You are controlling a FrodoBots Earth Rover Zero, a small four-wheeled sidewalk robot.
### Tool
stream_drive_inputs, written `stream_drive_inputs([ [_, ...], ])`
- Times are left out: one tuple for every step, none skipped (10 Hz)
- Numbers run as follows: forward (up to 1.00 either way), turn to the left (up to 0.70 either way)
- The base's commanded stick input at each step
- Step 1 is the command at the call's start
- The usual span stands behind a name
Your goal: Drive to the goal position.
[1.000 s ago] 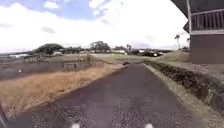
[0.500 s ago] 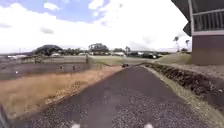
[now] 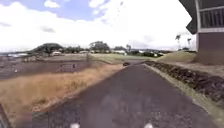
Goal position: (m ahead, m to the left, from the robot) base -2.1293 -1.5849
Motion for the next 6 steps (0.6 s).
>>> stream_drive_inputs([
  [0.7,-0.35],
  [0.7,-0.35],
  [0.7,-0.35],
  [0.7,-0.35],
  [0.7,-0.35],
  [0.7,-0.04],
])
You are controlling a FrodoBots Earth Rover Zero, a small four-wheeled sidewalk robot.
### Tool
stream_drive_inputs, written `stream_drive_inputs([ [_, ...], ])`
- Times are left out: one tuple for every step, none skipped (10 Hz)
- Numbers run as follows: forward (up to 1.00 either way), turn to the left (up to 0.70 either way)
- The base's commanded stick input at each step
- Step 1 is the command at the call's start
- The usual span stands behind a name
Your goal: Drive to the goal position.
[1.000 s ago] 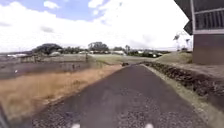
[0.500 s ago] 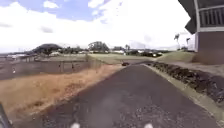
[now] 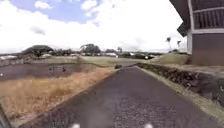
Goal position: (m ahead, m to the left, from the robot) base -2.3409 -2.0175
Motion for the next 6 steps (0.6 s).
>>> stream_drive_inputs([
  [0.7,0.0],
  [0.7,0.0],
  [0.7,0.0],
  [0.7,0.0],
  [0.7,0.0],
  [0.7,0.0],
])
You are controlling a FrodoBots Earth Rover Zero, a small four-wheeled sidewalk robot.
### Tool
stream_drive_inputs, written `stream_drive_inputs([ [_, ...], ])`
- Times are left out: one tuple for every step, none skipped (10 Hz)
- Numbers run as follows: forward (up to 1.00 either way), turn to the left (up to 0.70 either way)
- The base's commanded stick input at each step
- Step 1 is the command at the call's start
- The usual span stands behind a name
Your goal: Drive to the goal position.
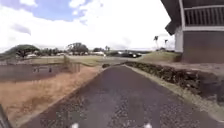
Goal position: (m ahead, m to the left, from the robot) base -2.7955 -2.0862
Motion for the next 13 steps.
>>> stream_drive_inputs([
  [0.7,0.0],
  [0.7,0.0],
  [0.7,0.0],
  [0.7,0.0],
  [0.7,0.0],
  [0.7,0.0],
  [0.7,0.0],
  [0.7,0.0],
  [0.7,0.0],
  [0.7,0.0],
  [0.7,0.0],
  [0.7,0.0],
  [0.7,0.0],
])
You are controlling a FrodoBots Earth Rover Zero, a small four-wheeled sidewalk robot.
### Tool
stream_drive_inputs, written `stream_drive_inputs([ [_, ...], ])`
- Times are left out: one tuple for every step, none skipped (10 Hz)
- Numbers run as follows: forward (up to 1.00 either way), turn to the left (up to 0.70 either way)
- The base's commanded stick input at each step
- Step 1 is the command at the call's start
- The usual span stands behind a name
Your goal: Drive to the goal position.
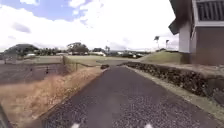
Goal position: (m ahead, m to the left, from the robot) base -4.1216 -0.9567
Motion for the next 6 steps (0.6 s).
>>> stream_drive_inputs([
  [0.7,0.0],
  [0.7,0.0],
  [0.7,0.0],
  [0.7,0.0],
  [0.7,0.0],
  [0.7,0.0],
])
